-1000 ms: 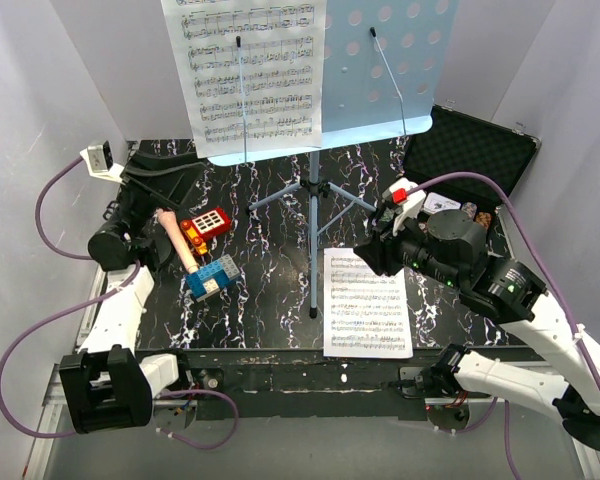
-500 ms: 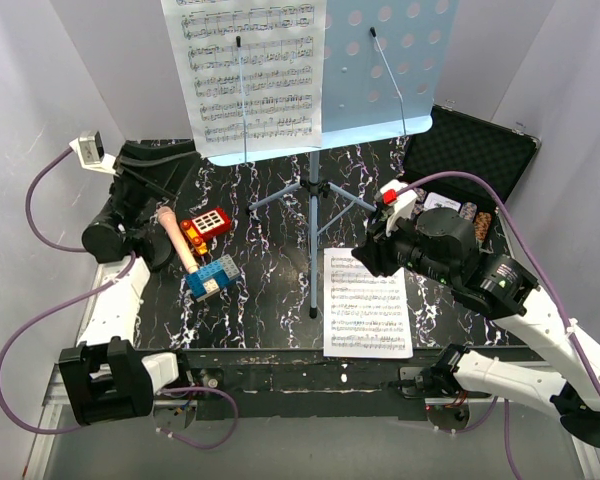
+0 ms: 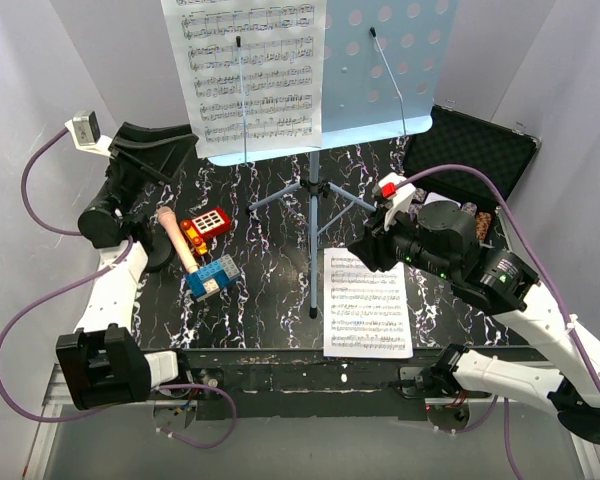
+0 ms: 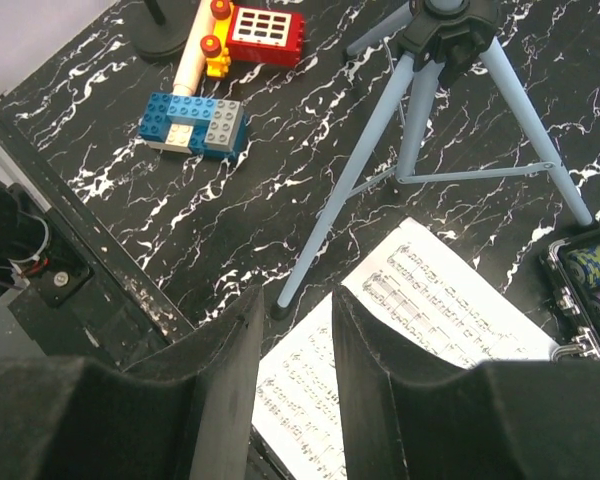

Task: Pack up the instrument practice props
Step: Pick up the sheet music from the music stand.

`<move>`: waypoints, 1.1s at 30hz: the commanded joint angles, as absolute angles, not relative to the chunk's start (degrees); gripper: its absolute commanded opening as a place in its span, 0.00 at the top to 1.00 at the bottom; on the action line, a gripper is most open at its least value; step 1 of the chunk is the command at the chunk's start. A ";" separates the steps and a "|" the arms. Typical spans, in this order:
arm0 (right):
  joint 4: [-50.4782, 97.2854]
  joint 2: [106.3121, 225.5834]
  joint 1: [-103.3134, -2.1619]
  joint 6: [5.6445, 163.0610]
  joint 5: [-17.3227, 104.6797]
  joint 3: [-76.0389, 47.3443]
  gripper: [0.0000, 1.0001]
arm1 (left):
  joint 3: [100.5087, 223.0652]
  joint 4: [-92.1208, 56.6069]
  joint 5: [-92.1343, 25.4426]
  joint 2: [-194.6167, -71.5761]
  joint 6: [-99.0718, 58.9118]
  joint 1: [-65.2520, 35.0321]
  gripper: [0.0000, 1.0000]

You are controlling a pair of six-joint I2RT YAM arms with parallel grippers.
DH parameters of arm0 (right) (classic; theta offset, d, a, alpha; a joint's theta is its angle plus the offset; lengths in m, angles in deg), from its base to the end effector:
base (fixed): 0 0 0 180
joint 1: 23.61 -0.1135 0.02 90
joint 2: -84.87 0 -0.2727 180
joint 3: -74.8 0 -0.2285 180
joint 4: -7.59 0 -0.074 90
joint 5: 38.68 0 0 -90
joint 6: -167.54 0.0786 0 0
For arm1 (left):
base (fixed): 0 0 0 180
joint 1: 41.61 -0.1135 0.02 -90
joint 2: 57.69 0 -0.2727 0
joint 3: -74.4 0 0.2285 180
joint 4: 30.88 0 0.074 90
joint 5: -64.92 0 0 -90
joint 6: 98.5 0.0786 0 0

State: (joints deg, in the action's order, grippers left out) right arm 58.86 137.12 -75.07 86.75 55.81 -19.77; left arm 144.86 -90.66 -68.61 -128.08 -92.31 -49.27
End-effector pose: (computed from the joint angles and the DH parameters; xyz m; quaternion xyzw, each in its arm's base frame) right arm 0.1226 0.1441 0.4069 -0.2701 0.7628 0.2689 0.5224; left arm 0.2280 -0.0240 0.4839 0.0769 0.4250 -0.6289 0.6465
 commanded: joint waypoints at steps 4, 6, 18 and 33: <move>56.21 138.04 -75.38 86.68 54.92 -16.42 0.59 | 149.91 -95.46 -70.34 -128.62 -92.17 -45.75 0.55; 56.12 138.39 -75.20 86.77 54.92 -16.07 0.59 | 150.52 -94.67 -71.05 -128.62 -91.30 -45.04 0.56; 55.51 138.66 -75.38 86.94 51.77 -13.87 0.59 | 151.05 -91.94 -72.81 -128.97 -89.01 -43.98 0.83; 38.73 139.61 -75.38 92.74 44.37 -1.50 0.39 | 150.17 -90.27 -72.55 -128.44 -88.22 -43.98 0.81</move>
State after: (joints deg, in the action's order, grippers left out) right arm 49.44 137.55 -75.12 90.88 43.29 -7.72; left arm 149.17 -89.43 -70.71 -129.65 -88.44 -44.83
